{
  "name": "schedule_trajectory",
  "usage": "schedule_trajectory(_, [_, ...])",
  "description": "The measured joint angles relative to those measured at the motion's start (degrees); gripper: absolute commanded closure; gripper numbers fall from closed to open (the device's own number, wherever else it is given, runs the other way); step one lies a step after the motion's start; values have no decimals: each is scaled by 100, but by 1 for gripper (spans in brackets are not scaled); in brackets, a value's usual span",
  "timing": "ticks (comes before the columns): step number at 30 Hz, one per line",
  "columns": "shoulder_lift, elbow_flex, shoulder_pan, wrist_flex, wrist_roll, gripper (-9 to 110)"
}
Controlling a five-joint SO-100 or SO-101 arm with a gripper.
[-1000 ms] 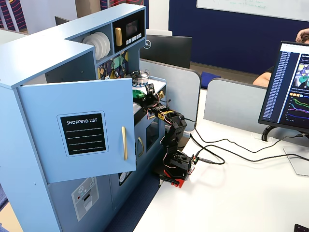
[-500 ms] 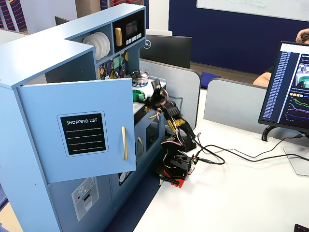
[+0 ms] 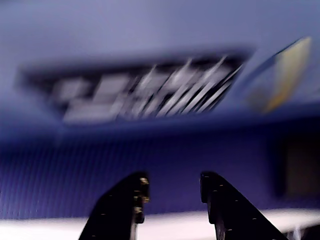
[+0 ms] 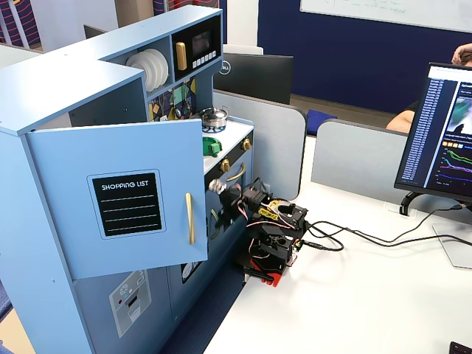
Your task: Take off the lid from the green recipient and place it on the counter
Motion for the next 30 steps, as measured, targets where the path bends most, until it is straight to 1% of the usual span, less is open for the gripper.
schedule_trajectory(3, [237,369,-176,360,281,101])
schedule_trajectory(7, [589,439,-264,1107,642,101])
schedule_trajectory(11, [1046,448,-316,2004,694,101])
schedule_trajectory(13, [1204,422,-308,2294,747,98])
schedule_trajectory(30, [1415,431,-220,2417,677,97])
